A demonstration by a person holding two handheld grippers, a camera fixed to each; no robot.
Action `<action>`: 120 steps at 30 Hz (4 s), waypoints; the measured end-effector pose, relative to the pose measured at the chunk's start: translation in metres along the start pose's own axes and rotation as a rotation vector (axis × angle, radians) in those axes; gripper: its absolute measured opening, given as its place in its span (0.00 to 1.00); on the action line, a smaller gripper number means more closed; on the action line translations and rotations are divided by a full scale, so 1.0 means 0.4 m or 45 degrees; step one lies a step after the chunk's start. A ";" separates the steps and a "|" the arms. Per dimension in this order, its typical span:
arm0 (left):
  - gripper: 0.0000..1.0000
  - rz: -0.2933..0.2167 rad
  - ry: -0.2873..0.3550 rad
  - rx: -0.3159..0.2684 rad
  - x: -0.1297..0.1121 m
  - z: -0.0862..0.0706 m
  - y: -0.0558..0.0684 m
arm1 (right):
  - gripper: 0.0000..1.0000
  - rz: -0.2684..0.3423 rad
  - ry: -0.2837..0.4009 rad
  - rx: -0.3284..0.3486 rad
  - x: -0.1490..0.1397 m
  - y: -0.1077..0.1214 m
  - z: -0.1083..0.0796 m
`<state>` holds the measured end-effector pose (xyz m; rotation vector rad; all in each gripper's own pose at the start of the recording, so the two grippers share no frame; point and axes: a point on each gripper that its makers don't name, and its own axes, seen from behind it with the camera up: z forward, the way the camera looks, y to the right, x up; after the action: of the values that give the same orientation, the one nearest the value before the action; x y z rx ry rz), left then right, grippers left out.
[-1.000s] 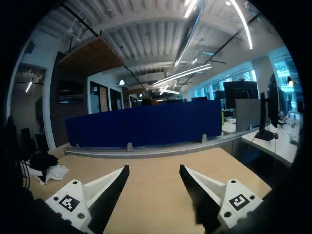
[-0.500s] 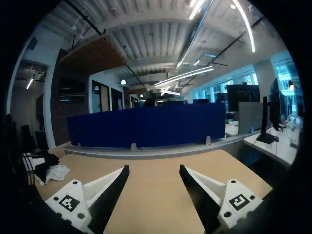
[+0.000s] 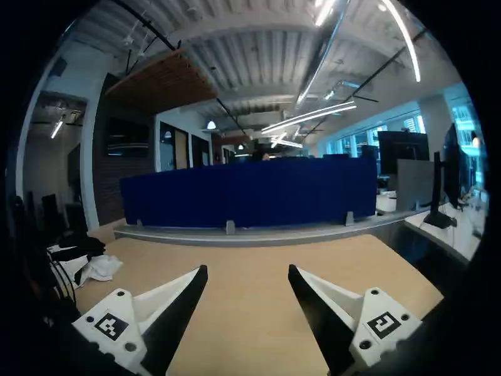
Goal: Fold towel
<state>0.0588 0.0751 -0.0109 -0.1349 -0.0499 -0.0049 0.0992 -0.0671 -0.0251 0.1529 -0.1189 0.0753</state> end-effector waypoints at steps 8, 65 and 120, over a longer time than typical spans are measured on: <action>0.89 0.050 0.057 0.052 -0.040 -0.016 -0.039 | 1.00 -0.034 -0.033 -0.012 -0.021 -0.002 0.027; 0.90 -0.030 0.040 0.134 -0.193 0.018 -0.161 | 1.00 -0.045 -0.026 -0.016 -0.025 -0.004 0.080; 0.90 -0.030 0.040 0.135 -0.194 0.025 -0.169 | 1.00 0.041 0.137 -0.179 -0.266 0.239 0.099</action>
<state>-0.0198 0.0096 0.0041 -0.0286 -0.0201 -0.0276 -0.0185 0.0141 0.0146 0.0063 -0.0194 0.1066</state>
